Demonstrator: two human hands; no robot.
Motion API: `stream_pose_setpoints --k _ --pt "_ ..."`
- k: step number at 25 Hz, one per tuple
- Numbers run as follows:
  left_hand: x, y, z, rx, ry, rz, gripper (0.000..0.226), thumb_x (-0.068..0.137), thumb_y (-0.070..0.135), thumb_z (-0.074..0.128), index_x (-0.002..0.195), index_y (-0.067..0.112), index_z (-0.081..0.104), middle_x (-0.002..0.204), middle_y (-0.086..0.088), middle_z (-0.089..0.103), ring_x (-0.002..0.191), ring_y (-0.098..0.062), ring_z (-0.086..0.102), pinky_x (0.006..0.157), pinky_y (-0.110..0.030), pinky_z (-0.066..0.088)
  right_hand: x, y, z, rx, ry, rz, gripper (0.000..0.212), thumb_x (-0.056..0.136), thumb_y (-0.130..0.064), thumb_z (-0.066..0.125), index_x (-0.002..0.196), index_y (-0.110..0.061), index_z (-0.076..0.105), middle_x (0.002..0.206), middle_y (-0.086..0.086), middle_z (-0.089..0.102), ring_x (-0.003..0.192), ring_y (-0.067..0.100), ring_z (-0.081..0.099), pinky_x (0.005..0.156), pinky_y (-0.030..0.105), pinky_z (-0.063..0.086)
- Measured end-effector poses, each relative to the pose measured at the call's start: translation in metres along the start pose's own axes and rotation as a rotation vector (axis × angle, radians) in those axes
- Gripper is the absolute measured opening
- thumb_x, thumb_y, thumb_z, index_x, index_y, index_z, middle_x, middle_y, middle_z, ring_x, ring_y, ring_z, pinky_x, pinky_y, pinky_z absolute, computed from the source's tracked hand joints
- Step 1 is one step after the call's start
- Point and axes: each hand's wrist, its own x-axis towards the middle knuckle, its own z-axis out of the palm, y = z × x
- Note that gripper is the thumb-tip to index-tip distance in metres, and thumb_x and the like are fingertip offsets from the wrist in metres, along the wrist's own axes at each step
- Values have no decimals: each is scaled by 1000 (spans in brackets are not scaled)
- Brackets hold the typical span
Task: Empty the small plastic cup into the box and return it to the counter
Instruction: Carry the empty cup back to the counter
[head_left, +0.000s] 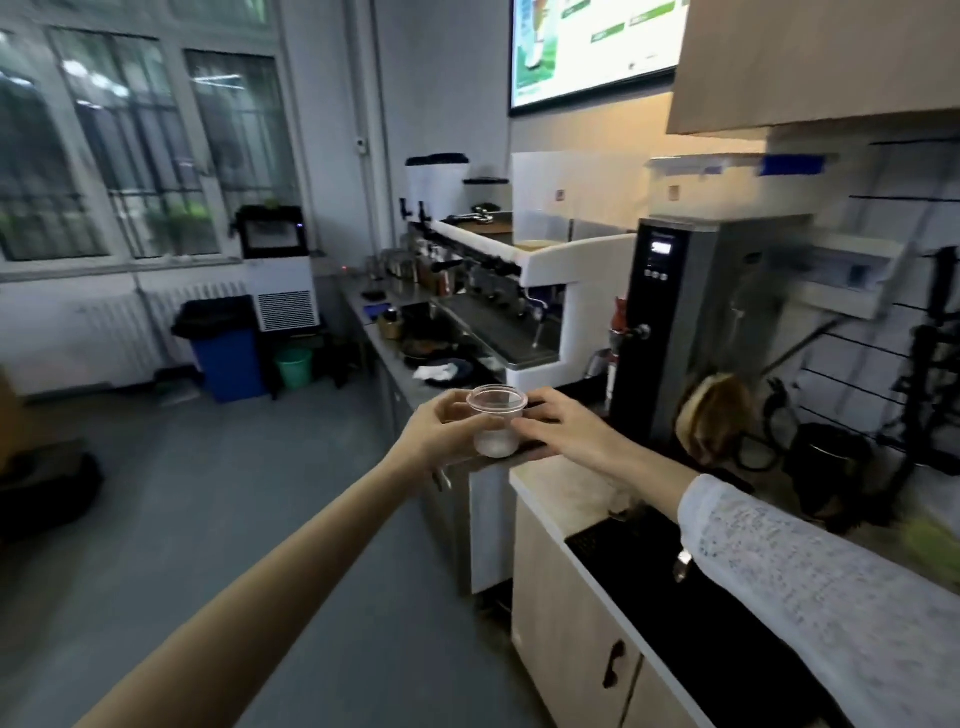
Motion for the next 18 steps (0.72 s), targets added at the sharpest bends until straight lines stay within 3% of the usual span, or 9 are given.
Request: stream_pose_setpoints --k 4,9,13,18 --pt "30 -7 -33 32 102 12 45 81 22 78 123 16 64 118 -8 71 106 -20 70 84 -33 62 56 -4 11 12 -142 -48 34 92 -23 62 125 -17 54 113 2 67 104 13 67 84 29 60" --pt "52 -17 -72 13 235 18 40 78 23 80 116 21 67 113 -5 73 92 -6 73 73 -23 61 112 -11 38 64 -244 -97 35 93 -17 60 127 -12 53 115 7 65 93 8 66 66 17 58" --pt "76 -27 -108 16 309 0 43 78 22 80 119 19 66 118 -8 71 107 -17 70 82 -32 62 159 -12 65 68 -295 -127 32 93 -16 60 124 -14 53 117 10 66 96 10 66 73 23 60" --pt "121 -38 -163 58 321 -36 46 76 23 82 118 20 65 119 -6 69 111 -17 67 84 -33 62 226 -13 101 68 -342 -137 34 92 -18 60 126 -13 53 118 7 65 103 13 65 77 26 60"
